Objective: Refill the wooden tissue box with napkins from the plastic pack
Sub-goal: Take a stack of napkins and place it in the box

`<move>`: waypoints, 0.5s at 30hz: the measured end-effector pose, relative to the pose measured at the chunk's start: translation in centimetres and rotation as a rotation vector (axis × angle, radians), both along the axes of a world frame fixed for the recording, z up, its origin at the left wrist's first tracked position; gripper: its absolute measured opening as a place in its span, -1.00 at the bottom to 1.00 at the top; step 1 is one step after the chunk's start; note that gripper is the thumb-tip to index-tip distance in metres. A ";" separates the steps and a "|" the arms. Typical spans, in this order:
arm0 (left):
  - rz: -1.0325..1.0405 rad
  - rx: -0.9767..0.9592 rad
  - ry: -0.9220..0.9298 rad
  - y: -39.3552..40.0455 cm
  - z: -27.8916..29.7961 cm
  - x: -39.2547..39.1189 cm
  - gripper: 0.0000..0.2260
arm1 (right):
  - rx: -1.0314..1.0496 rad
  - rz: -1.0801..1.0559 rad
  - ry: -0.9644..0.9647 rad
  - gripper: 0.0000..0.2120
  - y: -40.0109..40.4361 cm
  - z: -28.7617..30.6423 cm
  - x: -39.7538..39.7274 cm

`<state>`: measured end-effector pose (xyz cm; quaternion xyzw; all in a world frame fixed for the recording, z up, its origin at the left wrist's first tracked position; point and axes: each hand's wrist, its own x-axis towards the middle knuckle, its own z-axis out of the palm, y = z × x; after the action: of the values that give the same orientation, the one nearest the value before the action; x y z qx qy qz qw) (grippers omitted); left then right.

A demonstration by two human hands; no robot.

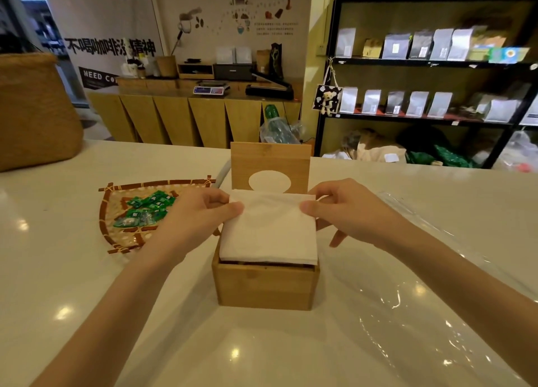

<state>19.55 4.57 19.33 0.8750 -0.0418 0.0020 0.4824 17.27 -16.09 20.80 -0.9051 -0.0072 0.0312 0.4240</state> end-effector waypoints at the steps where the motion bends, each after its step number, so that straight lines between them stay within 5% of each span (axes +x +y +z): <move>1: -0.004 0.022 -0.004 -0.1 0.0 -0.1 -0.94 | -0.008 -0.003 0.003 -0.67 -0.2 0.1 -0.1; 6: -0.021 0.213 -0.049 -0.3 0.3 0.0 -0.94 | -0.029 -0.004 -0.038 -0.85 -0.2 0.5 -0.3; 9: -0.013 0.325 -0.095 -0.5 0.6 0.0 -0.82 | -0.122 -0.022 -0.120 -0.85 0.1 0.5 -0.4; 15: -0.023 0.479 -0.099 -0.8 1.1 -0.2 -0.90 | -0.209 0.005 -0.183 -0.81 0.8 -0.4 -0.8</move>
<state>19.35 3.77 20.39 0.9626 -0.0747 0.0296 0.2587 16.49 -15.32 20.38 -0.9433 -0.0446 -0.0500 0.3250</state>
